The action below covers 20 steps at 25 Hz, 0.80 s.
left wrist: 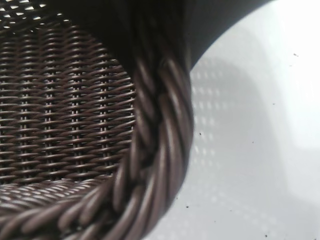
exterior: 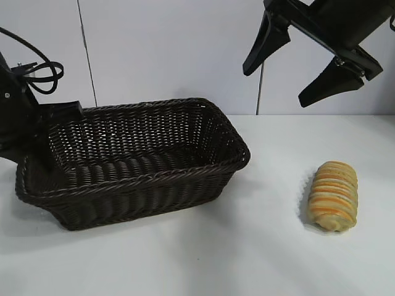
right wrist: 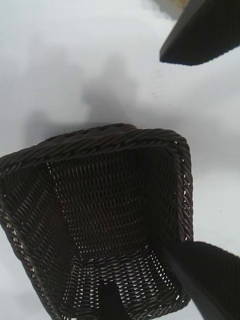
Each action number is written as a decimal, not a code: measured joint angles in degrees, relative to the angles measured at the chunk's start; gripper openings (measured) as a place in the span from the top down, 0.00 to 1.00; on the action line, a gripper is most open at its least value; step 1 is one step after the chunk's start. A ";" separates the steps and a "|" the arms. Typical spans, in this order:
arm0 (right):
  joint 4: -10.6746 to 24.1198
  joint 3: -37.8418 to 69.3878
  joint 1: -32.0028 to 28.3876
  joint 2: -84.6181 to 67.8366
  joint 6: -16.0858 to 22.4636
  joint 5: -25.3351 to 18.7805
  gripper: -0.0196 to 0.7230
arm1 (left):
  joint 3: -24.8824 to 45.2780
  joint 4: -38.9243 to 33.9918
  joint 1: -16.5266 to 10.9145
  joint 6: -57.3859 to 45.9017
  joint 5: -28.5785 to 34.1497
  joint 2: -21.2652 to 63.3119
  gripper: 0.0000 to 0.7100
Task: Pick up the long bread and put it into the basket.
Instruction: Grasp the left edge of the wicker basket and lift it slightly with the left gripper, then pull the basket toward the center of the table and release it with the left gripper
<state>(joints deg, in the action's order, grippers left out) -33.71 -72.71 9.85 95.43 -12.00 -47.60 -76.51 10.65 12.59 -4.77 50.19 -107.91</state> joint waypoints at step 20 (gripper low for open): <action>0.00 0.00 0.00 0.00 0.00 0.00 0.05 | -7.53 12.99 0.00 7.95 0.96 -9.33 0.86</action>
<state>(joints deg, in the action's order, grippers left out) -33.71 -72.71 9.85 95.43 -12.00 -47.60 -84.04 23.64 12.59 3.18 51.15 -117.25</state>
